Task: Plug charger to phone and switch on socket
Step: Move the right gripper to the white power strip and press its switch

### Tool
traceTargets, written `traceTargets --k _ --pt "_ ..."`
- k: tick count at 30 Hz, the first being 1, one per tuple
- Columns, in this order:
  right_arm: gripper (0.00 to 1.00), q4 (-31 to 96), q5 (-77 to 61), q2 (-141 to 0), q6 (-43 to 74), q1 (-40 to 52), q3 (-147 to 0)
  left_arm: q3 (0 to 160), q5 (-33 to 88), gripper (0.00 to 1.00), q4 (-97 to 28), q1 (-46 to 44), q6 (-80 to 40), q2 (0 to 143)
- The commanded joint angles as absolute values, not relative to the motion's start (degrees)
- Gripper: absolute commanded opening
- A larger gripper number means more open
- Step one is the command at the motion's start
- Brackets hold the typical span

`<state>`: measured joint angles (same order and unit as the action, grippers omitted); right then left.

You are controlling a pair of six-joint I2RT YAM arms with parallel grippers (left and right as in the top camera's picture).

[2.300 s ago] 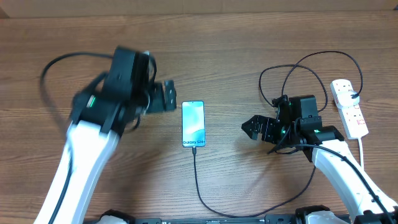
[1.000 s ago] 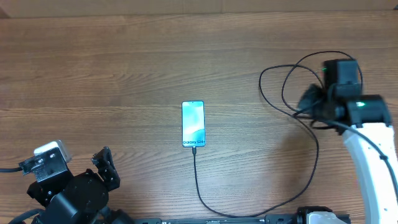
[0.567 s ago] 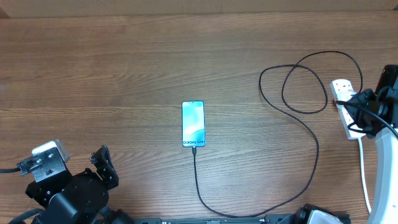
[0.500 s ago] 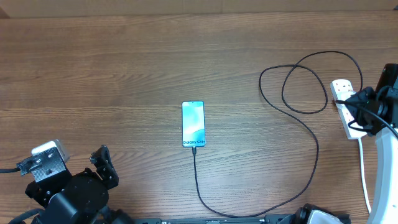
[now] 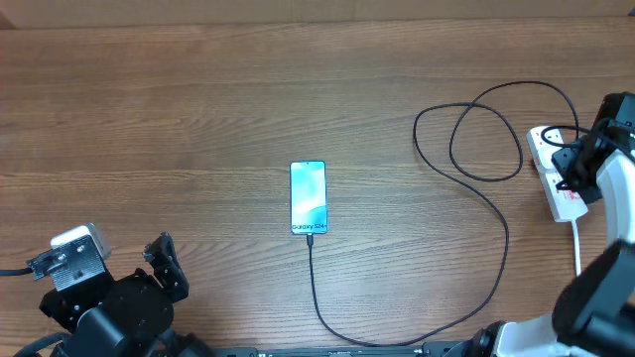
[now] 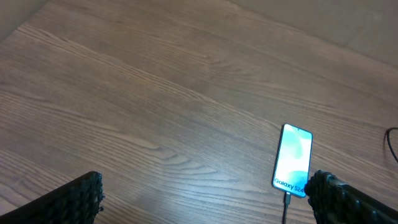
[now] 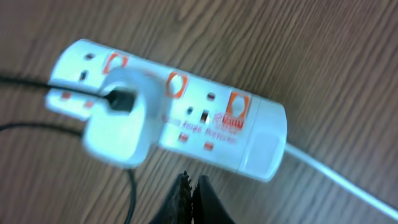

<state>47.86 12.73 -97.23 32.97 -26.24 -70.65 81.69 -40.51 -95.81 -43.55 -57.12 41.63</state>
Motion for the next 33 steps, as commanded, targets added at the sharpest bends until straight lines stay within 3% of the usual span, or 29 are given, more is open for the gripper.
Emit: traceTargets --k 1,33 --pt "0.04 45.0 14.1 -99.5 33.0 -27.5 -71.7 81.4 -40.7 1.0 -95.8 -44.1 -58.7 41.7" --pt "0.04 32.2 15.2 -107.3 32.6 -27.5 -71.6 81.4 -40.4 1.0 -96.0 -44.1 -58.7 41.7"
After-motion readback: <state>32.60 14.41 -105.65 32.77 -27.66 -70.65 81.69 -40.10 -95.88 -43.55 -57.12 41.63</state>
